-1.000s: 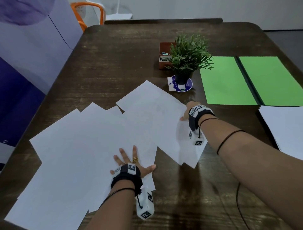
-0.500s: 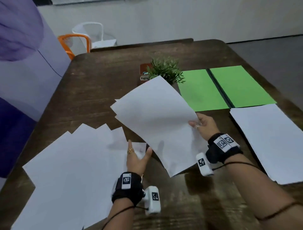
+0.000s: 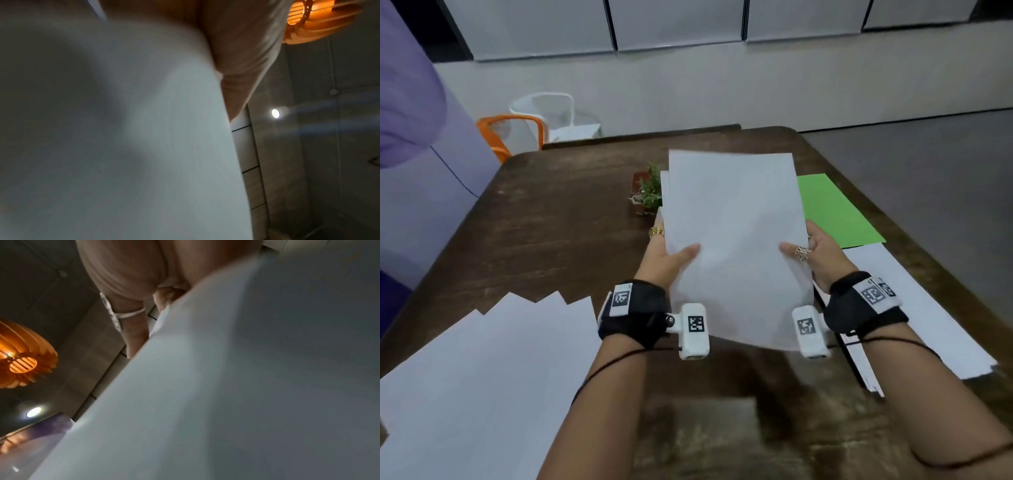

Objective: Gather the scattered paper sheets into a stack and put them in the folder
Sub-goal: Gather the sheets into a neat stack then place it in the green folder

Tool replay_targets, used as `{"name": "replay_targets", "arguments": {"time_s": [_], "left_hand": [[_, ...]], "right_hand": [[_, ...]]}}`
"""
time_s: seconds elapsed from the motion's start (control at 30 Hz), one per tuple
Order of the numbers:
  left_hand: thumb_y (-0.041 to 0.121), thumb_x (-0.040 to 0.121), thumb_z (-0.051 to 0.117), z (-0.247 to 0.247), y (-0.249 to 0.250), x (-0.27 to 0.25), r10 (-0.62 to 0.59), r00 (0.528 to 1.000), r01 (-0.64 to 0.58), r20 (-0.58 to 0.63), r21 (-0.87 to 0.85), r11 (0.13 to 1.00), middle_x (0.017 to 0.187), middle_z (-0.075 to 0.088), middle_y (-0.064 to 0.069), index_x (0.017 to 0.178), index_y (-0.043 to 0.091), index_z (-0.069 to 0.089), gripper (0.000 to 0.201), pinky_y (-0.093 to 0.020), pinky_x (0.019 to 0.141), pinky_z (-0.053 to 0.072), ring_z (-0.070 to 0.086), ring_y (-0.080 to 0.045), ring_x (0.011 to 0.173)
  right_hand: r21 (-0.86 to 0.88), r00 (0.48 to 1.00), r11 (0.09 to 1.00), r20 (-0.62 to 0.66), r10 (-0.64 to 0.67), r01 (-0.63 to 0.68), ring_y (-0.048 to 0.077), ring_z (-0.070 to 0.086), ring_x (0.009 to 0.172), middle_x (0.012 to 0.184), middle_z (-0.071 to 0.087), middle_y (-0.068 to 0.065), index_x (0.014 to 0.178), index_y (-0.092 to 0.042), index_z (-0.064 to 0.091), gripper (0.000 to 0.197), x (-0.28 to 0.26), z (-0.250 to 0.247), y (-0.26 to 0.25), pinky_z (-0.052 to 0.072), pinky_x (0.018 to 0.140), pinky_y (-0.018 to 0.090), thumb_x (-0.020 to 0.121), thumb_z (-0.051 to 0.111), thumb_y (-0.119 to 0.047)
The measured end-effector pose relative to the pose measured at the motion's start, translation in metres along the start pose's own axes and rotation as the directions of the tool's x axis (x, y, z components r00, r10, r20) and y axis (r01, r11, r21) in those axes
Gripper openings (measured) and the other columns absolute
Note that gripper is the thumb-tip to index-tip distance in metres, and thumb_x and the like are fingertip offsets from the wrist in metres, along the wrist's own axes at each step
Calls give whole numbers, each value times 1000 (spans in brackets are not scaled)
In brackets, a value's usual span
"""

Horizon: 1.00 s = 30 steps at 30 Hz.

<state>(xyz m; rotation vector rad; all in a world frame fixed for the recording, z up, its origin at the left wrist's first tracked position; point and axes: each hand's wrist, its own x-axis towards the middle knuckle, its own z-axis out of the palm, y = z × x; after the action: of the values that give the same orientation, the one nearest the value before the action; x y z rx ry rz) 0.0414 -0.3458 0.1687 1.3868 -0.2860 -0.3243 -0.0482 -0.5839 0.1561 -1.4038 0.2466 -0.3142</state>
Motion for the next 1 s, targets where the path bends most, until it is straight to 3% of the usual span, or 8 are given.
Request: {"name": "replay_targets", "arguments": {"time_s": [0.17,0.3,0.37,0.47,0.53,0.63,0.77,1.0], "left_hand": [[-11,83,59,7,-61,-2,-183,983,182,-19,244,953,109,64,-7,122,14,47,48,-23,73,55,64,-19,90],[5,84,57,8,-139,-8,-351,927,328,-133,743,584,120,63,-11,120,10,57,36,-23,82,44,60,-28,106],[1,85,52,12,-156,-13,-377,916,353,-140,730,586,117,64,-12,121,11,54,38,-23,82,45,61,-27,104],[-2,87,47,17,-147,-11,-181,971,241,-159,656,715,118,62,-15,126,12,49,41,-32,91,47,60,-30,105],[-1,89,48,20,-122,-5,38,984,64,-176,541,839,113,64,-11,121,12,50,35,-36,94,48,62,-27,101],[1,90,54,24,-75,-1,321,931,-207,-174,473,856,102,66,-8,118,5,49,29,-29,85,50,64,-20,91],[7,91,53,32,-51,-6,568,799,-384,-196,561,733,99,67,-14,117,-2,47,28,-22,81,47,62,-13,87],[17,88,62,36,-63,-31,487,851,-359,-198,456,814,105,62,-1,117,17,34,40,-14,82,47,62,-9,95]], "right_hand": [[-208,963,940,-40,267,-270,22,65,90,116,65,14,116,-7,57,25,-12,-37,71,52,84,37,91,55,-5],[-679,855,584,-127,503,-445,20,58,99,120,63,13,115,-2,62,29,-30,-66,144,45,83,26,88,63,-12],[-740,876,527,-175,450,-419,23,59,103,116,64,11,113,-3,63,26,-34,-68,150,42,81,23,88,62,-11],[-605,955,739,-205,216,-297,27,63,100,104,67,10,106,-9,65,26,-33,-56,124,48,81,28,86,56,5],[-388,970,908,-232,70,-159,14,68,84,88,70,1,101,-15,64,37,-32,-43,92,53,72,24,84,52,16],[-220,969,975,-233,-87,35,-11,64,69,70,69,-22,109,-9,58,35,-24,-29,48,48,64,7,86,51,16],[-210,962,967,-195,-189,147,-10,64,73,72,69,-27,98,-13,63,29,-17,-19,29,49,67,8,87,54,11],[-207,969,972,-196,-151,109,8,65,90,100,66,1,103,-19,55,45,-30,-20,46,52,80,21,69,77,0]]}}
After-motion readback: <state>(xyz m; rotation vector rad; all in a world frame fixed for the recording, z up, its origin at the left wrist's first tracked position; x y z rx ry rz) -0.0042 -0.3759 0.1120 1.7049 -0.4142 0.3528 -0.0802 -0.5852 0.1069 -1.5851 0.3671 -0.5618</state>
